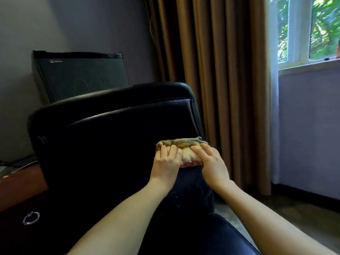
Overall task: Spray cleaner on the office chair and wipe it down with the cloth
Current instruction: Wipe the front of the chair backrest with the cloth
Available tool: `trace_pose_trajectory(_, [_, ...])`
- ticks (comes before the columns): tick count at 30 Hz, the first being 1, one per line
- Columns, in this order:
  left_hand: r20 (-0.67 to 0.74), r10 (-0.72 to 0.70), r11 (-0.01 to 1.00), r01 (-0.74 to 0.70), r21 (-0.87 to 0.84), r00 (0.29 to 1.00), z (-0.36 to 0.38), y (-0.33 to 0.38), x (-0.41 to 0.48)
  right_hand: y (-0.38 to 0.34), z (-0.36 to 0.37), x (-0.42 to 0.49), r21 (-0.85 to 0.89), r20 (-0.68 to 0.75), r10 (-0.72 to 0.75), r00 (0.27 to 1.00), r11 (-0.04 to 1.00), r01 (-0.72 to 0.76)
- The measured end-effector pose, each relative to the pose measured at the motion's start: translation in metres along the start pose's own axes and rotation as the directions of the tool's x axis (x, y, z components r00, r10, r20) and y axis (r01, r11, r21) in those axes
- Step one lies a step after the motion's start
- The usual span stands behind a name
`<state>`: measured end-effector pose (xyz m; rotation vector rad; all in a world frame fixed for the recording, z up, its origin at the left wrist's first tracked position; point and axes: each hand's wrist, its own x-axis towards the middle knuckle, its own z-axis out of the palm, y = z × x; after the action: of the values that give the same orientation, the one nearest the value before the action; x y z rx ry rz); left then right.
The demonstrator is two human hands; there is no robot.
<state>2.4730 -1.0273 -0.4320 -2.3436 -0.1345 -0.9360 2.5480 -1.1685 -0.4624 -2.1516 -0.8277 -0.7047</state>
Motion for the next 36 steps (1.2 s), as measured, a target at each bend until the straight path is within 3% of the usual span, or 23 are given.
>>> trace_pose_trajectory(16, [0.039, 0.112, 0.994, -0.112, 0.007, 0.993, 0.046, 0.030, -0.080, 0.026, 0.066, -0.075, 0.054, -0.014, 0.021, 1.000, 0.998, -0.021])
trace_pose_trajectory(22, [0.240, 0.162, 0.984, -0.175, 0.032, 0.957, 0.059, 0.040, -0.111, 0.030, 0.088, -0.109, 0.012, 0.108, 0.082, 0.991, 0.996, -0.084])
trace_pose_trajectory(26, [0.250, 0.267, 0.951, -0.296, 0.086, 0.931, 0.060, 0.031, -0.133, 0.020, 0.081, -0.123, -0.060, 0.340, 0.091, 0.936, 0.995, -0.075])
trace_pose_trajectory(28, [0.254, 0.328, 0.931, -0.357, 0.076, 0.910, 0.054, 0.021, -0.144, 0.012, 0.076, -0.124, -0.063, 0.367, 0.057, 0.929, 0.997, -0.037])
trace_pose_trajectory(31, [0.235, 0.399, 0.901, -0.426, 0.076, 0.886, 0.037, -0.009, -0.148, -0.019, 0.064, -0.116, -0.010, 0.283, -0.030, 0.959, 0.999, 0.034])
trace_pose_trajectory(36, [0.121, 0.294, 0.942, -0.309, 0.130, 0.948, -0.027, -0.097, -0.130, -0.099, 0.026, -0.065, -0.005, 0.197, -0.226, 0.954, 0.973, 0.232])
